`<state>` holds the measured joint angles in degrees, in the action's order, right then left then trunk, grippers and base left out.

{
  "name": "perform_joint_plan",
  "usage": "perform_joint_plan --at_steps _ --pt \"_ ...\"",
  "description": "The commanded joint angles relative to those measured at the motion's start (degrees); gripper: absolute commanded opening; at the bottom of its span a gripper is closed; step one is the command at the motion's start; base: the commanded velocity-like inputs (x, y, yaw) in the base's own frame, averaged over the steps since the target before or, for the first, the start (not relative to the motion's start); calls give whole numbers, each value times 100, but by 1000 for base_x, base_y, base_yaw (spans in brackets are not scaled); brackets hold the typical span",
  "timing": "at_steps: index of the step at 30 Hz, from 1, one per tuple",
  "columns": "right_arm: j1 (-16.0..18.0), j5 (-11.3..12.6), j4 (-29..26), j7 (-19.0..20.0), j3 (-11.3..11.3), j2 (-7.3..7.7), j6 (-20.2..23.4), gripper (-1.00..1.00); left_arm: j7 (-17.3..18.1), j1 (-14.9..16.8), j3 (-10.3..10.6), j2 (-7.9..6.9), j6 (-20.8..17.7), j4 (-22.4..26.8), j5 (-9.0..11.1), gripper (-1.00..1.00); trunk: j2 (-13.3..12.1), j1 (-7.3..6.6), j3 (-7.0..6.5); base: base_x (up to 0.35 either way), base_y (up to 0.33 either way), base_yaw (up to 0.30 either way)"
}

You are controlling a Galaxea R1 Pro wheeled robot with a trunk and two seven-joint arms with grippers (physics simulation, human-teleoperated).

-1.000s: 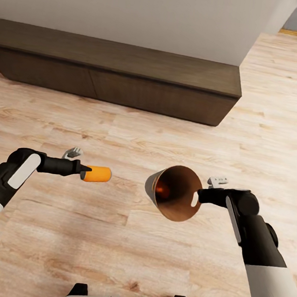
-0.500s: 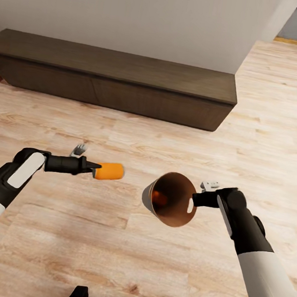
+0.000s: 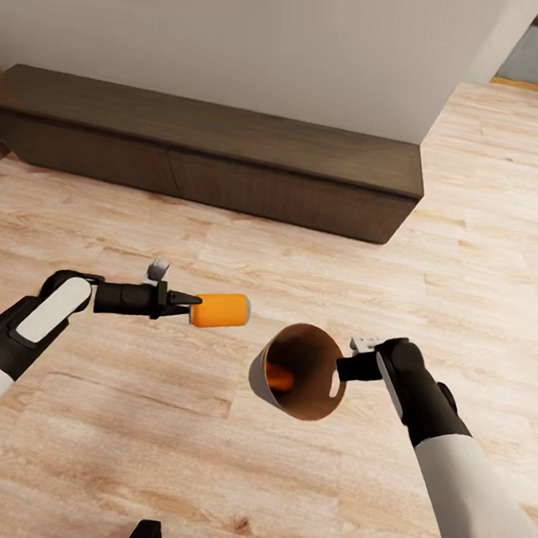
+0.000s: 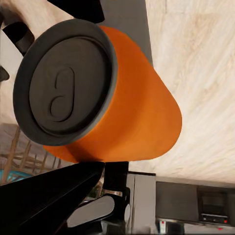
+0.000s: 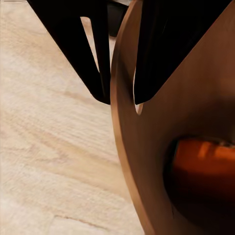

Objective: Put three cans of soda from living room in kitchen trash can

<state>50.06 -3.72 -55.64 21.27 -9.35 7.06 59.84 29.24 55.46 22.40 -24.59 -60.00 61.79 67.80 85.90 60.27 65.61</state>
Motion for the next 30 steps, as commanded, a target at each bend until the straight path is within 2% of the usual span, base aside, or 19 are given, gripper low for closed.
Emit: perform_joint_plan --at_steps 1,4,6,10,18,22,25,26,27,30 --pt "56 118 121 26 3 -13 16 -100 11 0 54 -17 0 43 43 -100 -41 -23 -20 0 0 0" --pt "185 117 380 5 -2 -43 16 -100 18 0 202 -48 0 118 133 -100 -162 -89 -74 0 0 0" --pt "238 114 491 -11 -7 -82 16 -100 21 0 314 -54 0 139 269 -100 -242 -133 -111 0 0 0" --pt "402 105 817 -70 -92 -185 16 -100 20 0 628 -41 0 154 478 -100 -402 -220 -183 0 0 0" --pt "564 106 1242 -395 -129 -271 16 -100 17 0 756 -13 0 157 607 -100 -723 -396 -326 0 0 0" --pt "581 101 1350 -491 -144 -396 16 -100 -40 17 807 20 0 125 666 -100 -884 -484 -398 0 0 0" --pt "583 100 1366 -506 -155 -444 16 -100 -62 154 924 48 0 92 680 -100 -1004 -550 -452 0 0 0" --pt "583 100 1371 -511 -158 -462 16 -100 -67 251 1007 62 0 76 687 -100 -1044 -572 -470 0 0 0" --pt "584 99 1376 -514 -161 -478 16 -100 -96 352 1117 136 0 50 695 -100 -1084 -594 -488 0 0 0" --pt "584 99 1378 -516 -162 -486 16 -100 -205 406 1182 288 0 -71 694 -100 -1124 -616 -506 0 0 0"
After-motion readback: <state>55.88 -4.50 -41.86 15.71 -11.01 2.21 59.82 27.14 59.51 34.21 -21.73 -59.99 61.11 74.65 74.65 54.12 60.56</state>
